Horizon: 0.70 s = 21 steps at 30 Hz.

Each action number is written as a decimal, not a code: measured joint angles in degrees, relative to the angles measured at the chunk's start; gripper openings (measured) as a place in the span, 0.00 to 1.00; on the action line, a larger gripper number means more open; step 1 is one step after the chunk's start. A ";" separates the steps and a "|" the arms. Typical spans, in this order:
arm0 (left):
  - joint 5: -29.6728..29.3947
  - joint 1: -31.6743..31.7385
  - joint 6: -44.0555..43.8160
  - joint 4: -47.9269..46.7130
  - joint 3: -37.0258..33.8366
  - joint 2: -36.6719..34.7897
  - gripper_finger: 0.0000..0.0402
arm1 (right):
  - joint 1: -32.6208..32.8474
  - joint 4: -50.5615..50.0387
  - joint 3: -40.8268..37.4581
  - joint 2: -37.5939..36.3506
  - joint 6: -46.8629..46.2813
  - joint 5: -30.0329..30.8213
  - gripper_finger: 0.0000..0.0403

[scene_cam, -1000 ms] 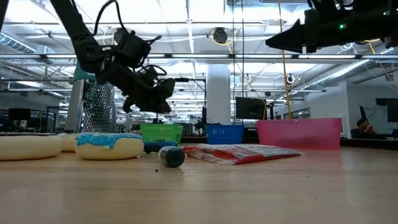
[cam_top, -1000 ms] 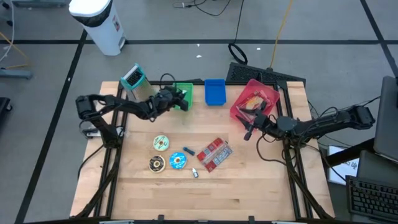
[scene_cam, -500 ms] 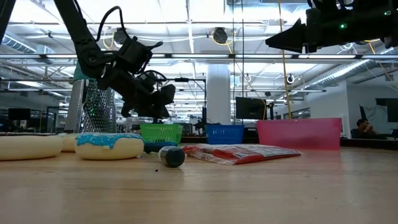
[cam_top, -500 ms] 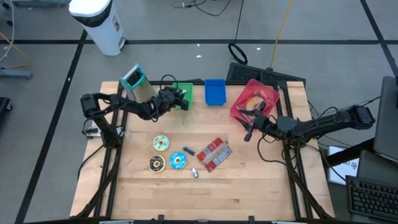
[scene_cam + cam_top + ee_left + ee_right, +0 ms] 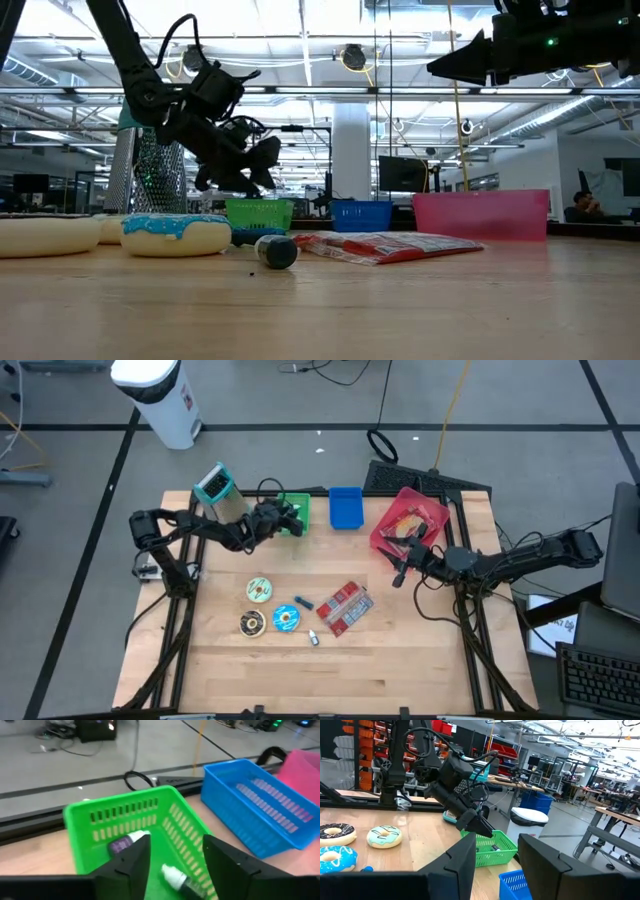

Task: Pick & Place Food Item
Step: Stack the bottom red popcorn bag on top of the red popcorn bag in the pink bin

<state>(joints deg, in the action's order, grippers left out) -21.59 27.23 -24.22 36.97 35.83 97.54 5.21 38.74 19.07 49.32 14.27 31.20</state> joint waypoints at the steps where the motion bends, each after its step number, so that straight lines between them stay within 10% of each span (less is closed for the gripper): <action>1: 1.36 0.20 0.17 0.04 0.00 -0.11 0.48 | 0.00 -0.01 0.00 0.00 -0.02 0.00 0.34; 11: 18.44 0.35 -0.11 -1.68 0.04 -15.03 0.57 | 0.15 -2.81 1.93 6.46 -2.69 -17.00 0.45; 21: 18.07 -2.18 2.47 -1.40 0.04 -19.67 0.57 | 0.44 -36.67 30.28 35.31 -4.23 -35.28 0.55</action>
<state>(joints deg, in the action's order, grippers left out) -3.52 25.04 -21.76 35.57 35.88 77.87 5.65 2.07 49.35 84.63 10.04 -4.07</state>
